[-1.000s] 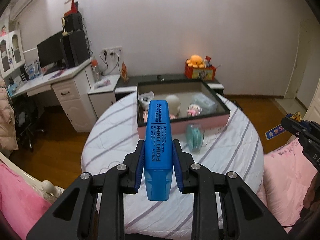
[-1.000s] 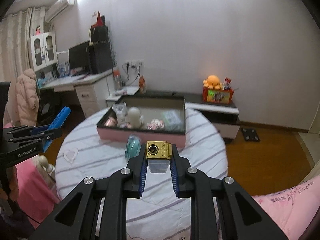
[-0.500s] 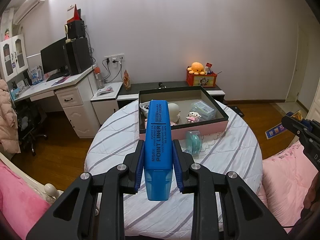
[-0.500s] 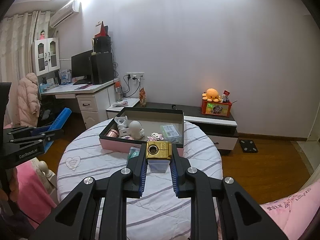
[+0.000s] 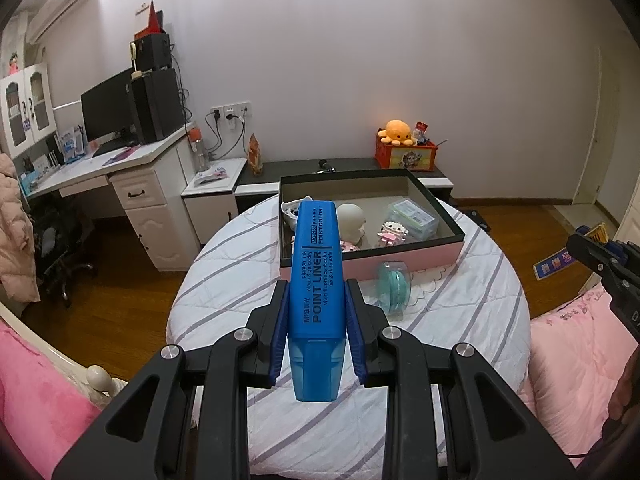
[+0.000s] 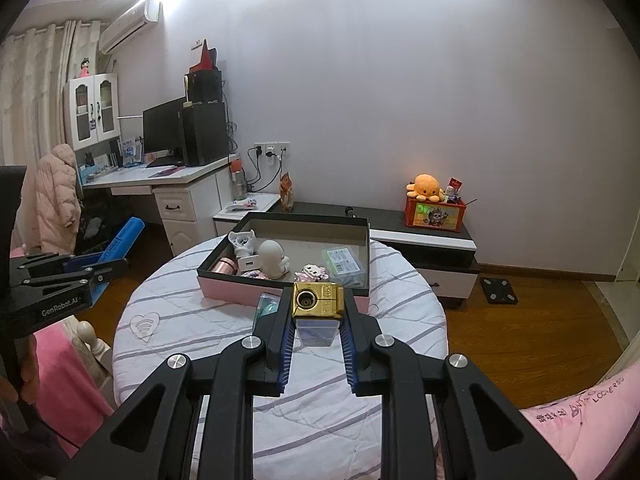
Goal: Organize rigid objects
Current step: 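Lift the highlighter and gold-blue box and carry them over the pink box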
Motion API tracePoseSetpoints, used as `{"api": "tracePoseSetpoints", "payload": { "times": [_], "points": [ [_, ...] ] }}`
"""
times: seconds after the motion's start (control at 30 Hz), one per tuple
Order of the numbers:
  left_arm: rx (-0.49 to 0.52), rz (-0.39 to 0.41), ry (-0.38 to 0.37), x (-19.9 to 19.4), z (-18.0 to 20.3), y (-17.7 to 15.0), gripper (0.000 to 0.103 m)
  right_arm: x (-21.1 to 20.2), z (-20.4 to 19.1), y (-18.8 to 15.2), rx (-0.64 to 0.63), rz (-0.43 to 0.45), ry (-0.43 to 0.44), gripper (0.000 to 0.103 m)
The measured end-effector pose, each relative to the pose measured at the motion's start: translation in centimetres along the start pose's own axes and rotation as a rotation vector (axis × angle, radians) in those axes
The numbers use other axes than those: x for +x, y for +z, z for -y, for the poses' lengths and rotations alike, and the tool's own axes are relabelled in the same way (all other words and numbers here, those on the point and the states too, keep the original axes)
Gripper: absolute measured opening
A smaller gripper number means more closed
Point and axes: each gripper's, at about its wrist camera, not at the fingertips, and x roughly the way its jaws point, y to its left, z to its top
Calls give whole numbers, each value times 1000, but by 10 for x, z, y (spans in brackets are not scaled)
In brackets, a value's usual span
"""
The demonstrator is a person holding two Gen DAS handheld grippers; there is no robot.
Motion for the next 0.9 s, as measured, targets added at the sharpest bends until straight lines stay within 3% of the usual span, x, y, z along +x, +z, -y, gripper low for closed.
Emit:
{"api": "tracePoseSetpoints", "payload": {
  "times": [0.37,0.57,0.7,0.73,0.77,0.87,0.9],
  "points": [
    [40,-13,-37,54,5,44,27,54,10,28,6,-27,-2,21],
    [83,-32,-69,101,11,83,11,111,11,58,-21,-46,18,21],
    [93,-74,-38,134,6,94,14,147,11,69,-39,-74,44,21],
    [91,-105,-42,141,4,90,16,153,11,68,-39,-89,51,21],
    [86,-152,-61,148,1,80,25,161,12,64,-35,-111,62,21],
    [73,-231,-75,158,0,45,79,173,16,45,-5,-170,83,21],
    [83,-243,-72,160,3,36,81,177,17,36,9,-195,82,21]
  ]
}}
